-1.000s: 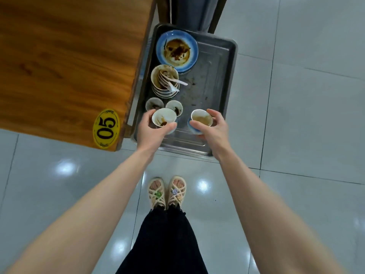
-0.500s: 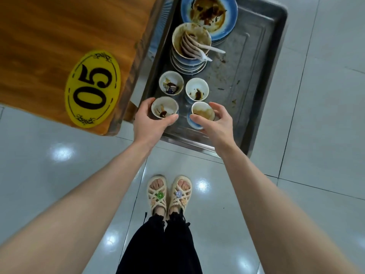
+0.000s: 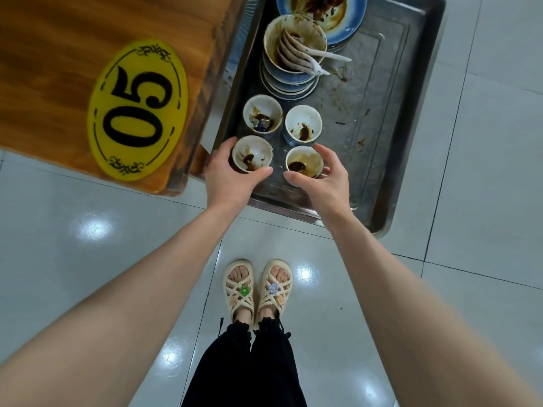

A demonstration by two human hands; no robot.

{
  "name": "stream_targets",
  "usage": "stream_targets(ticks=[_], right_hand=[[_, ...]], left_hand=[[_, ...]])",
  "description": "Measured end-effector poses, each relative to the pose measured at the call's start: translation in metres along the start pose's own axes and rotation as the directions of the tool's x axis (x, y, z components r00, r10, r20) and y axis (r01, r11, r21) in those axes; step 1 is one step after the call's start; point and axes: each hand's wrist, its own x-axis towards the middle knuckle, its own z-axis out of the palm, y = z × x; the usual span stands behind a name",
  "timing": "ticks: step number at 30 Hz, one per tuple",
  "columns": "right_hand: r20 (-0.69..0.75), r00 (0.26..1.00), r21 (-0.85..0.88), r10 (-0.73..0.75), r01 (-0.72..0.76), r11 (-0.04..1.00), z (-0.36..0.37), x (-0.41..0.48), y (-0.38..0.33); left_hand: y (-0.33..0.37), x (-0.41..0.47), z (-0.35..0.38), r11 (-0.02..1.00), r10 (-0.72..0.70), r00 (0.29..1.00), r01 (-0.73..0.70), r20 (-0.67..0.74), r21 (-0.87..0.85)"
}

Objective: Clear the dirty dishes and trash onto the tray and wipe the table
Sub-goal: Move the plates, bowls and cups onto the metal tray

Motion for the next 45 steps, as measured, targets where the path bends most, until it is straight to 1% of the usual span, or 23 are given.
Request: stream_targets(ticks=[3, 6, 10, 13, 18, 27, 35, 40, 45], right_hand=[[0.009, 1.000, -0.005, 0.009, -0.009, 1.000, 0.001, -0.002, 0.001], [0.015, 0.999, 0.028, 0.031, -0.032, 0.999, -0.001, -0.008, 0.000], [0.011, 0.992, 0.184, 0.129, -0.128, 0.974, -0.009, -0.016, -0.001], [0.054, 0.981, 0.281, 0.186, -0.194, 0.940, -0.013, -0.019, 0.000], [0.056, 0.979, 0.353, 0.198, -0.205, 0.913, -0.009, -0.021, 0.000], [0.047, 0.984, 0.327, 0.169, -0.176, 0.929, 0.007, -0.011, -0.005], [0.062, 0.984, 0.269, 0.169, -0.180, 0.946, 0.004, -0.015, -0.006], [0.045, 0.986, 0.227, 0.162, -0.168, 0.959, -0.012, -0.028, -0.021], [0.048, 0.989, 0.214, 0.137, -0.144, 0.966, -0.036, -0.047, -0.050]], left_hand=[[0.000, -0.003, 0.001, 1.000, -0.009, 1.000, 0.009, 0.014, -0.005], [0.001, -0.008, -0.001, 0.999, -0.026, 0.999, 0.027, 0.034, -0.029], [0.000, -0.010, -0.007, 0.995, -0.062, 0.997, 0.064, 0.035, -0.074], [-0.002, -0.009, -0.009, 0.974, -0.124, 0.990, 0.134, 0.062, -0.184], [-0.003, -0.010, -0.006, 0.916, -0.190, 0.979, 0.202, 0.069, -0.347], [0.000, -0.003, -0.009, 0.893, -0.231, 0.973, 0.221, 0.022, -0.393], [0.003, -0.012, -0.009, 0.914, -0.217, 0.976, 0.205, 0.004, -0.351], [0.015, -0.038, -0.012, 0.935, -0.192, 0.981, 0.180, -0.012, -0.307], [0.040, -0.071, -0.011, 0.954, -0.152, 0.986, 0.165, 0.071, -0.252]])
